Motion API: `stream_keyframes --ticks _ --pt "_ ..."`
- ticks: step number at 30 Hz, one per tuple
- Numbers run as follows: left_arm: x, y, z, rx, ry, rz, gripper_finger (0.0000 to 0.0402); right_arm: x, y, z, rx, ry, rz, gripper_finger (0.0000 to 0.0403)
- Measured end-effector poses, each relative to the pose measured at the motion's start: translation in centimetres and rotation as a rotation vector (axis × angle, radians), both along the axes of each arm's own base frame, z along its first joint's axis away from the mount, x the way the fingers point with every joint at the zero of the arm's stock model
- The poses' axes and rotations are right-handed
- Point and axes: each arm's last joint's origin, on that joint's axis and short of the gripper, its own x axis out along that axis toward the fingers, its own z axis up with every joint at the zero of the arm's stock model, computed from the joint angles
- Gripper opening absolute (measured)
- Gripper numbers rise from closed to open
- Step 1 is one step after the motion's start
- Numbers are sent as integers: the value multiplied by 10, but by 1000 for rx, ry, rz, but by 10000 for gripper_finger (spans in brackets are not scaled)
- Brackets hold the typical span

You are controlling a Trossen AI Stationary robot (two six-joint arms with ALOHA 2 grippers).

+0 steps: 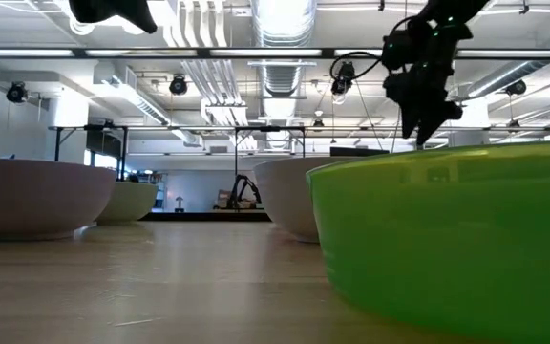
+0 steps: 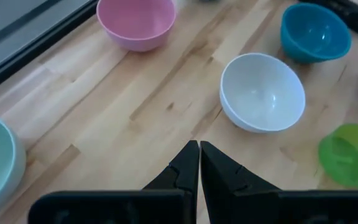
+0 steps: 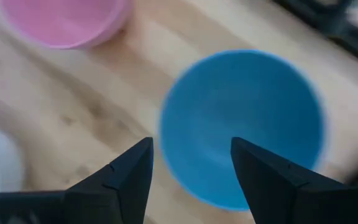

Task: Nest bowls inside each other
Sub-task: Stack the top light blue bowl on top of the white bowl

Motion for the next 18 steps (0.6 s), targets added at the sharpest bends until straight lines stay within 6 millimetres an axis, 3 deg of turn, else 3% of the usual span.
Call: stream_keyframes --ticks 5,18 --pt "1 -1 -1 -13 12 -13 0 17 -1 -12 60 10 49 210" --pt "1 0 -8 -15 36 -16 0 50 4 -64 124 178 118 210"
